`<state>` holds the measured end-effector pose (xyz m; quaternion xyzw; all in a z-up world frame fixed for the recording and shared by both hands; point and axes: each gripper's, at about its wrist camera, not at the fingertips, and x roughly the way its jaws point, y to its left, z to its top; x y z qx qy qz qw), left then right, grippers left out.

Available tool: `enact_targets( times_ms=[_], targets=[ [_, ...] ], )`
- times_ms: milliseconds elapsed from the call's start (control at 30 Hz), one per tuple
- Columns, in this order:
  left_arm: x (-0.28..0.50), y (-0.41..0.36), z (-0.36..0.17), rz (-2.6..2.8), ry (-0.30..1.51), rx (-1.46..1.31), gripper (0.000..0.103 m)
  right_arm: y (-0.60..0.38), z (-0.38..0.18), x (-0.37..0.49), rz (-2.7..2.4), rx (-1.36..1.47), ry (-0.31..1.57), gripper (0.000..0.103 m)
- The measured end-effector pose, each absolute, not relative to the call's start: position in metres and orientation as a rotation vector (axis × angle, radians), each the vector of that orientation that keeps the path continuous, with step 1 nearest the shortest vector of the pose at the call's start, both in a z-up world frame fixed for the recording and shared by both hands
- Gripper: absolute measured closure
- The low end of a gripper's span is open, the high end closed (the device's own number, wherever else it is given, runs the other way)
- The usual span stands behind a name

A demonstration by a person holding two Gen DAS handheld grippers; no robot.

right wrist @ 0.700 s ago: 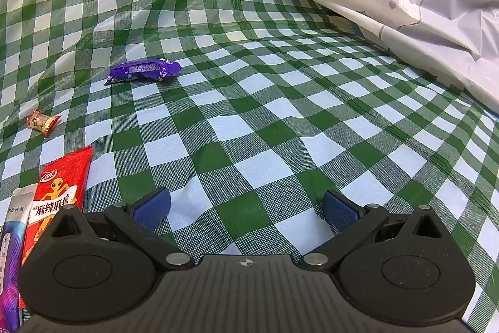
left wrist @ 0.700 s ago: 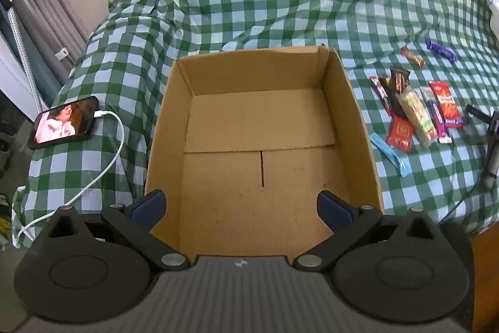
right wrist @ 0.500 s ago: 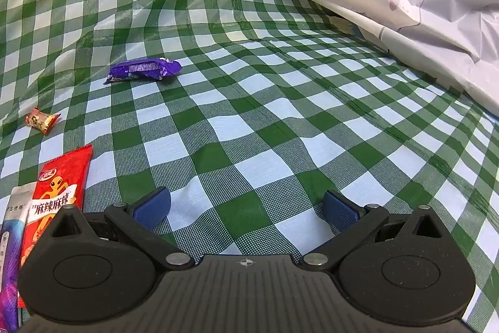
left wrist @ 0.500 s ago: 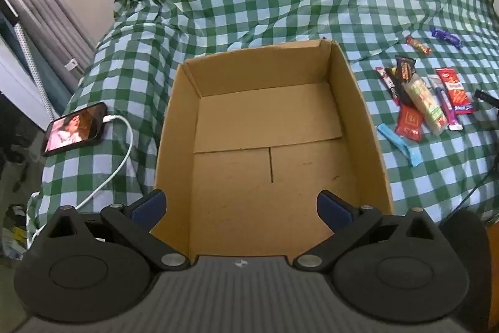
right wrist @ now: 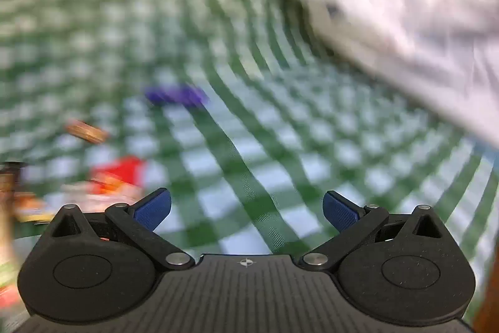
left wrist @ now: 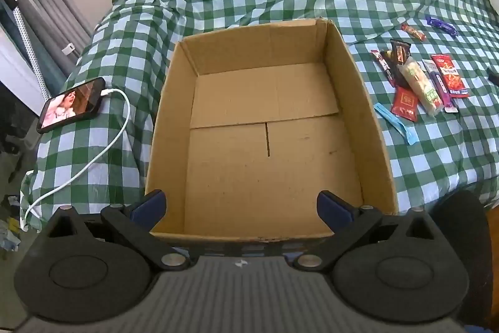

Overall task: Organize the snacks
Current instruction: 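Move both tools from the box toward the snack pile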

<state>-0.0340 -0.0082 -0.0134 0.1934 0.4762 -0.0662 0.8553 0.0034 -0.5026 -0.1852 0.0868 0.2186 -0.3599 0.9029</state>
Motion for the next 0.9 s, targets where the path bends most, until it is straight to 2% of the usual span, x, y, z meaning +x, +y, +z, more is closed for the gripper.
enact_targets(
  times_ms=[200, 367, 533, 633, 733, 900],
  targets=[
    [-0.056, 0.024, -0.004, -0.165, 0.981, 0.291, 0.000, -0.348, -0.074, -0.089, -0.520, 0.031, 0.184, 0.000],
    [-0.086, 0.054, 0.007, -0.117, 0.932, 0.224, 0.000, -0.247, -0.018, -0.120, -0.263, 0.258, 0.343, 0.000],
    [-0.128, 0.075, 0.032, -0.188, 0.805, 0.184, 0.000, -0.157, 0.010, -0.152, -0.124, 0.187, 0.380, 0.000],
    [-0.143, 0.084, 0.035, -0.227, 0.838, 0.159, 0.000, -0.117, 0.022, -0.160, -0.096, 0.060, 0.391, 0.000],
    [-0.159, 0.094, 0.039, -0.229, 0.804, 0.120, 0.000, -0.099, 0.036, -0.182, -0.116, 0.042, 0.347, 0.000],
    [-0.172, 0.110, 0.046, -0.248, 0.782, 0.058, 0.000, -0.090, 0.037, -0.187, -0.118, 0.047, 0.379, 0.000]
  ],
)
